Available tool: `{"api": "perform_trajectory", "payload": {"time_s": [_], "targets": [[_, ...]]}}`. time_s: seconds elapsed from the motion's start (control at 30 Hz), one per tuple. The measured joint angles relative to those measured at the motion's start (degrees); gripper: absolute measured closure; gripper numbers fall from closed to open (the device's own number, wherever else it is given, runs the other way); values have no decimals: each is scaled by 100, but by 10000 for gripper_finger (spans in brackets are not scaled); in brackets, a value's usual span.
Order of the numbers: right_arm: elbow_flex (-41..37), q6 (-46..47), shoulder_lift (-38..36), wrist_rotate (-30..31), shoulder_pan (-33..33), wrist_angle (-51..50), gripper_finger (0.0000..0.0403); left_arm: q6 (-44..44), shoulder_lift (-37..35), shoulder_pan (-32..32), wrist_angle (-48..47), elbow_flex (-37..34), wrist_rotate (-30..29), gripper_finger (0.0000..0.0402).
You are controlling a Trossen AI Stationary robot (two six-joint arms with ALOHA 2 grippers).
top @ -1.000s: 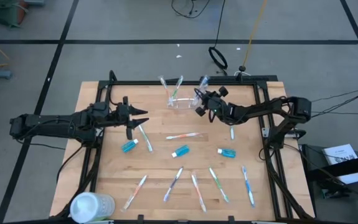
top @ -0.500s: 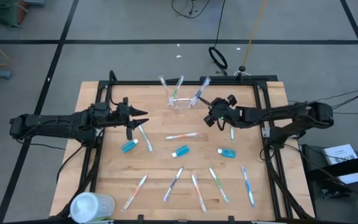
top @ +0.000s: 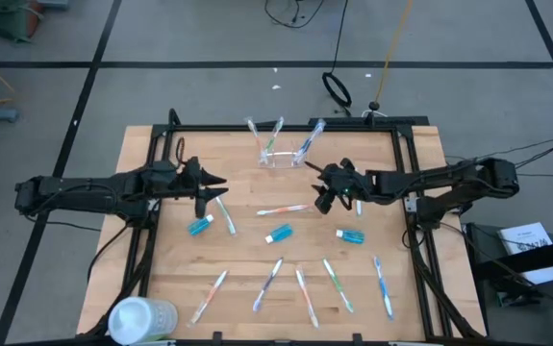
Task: Pick & Place toothbrushing station
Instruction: Put the purple toothbrush into the transparent organizer
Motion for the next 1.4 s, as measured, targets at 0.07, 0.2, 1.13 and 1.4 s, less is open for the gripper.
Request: {"api": "perform_trajectory", "payload": {"time_s": [0.07,0.2,1.13,1.4], "targets": [[-164,2,0,0,32,304,247,67,0,0,-186,0,-9,254],[-567,56,0,-37,128,1047,247,-249,85,0,-577,0,-5,254],[-1497,-178,0,-886,205,3204,248,431,2632,-935,2038,608,1368,254],[-1497,-195,0,-885,207,3206,248,840,3206,-2389,498,1702,-400,254]]}}
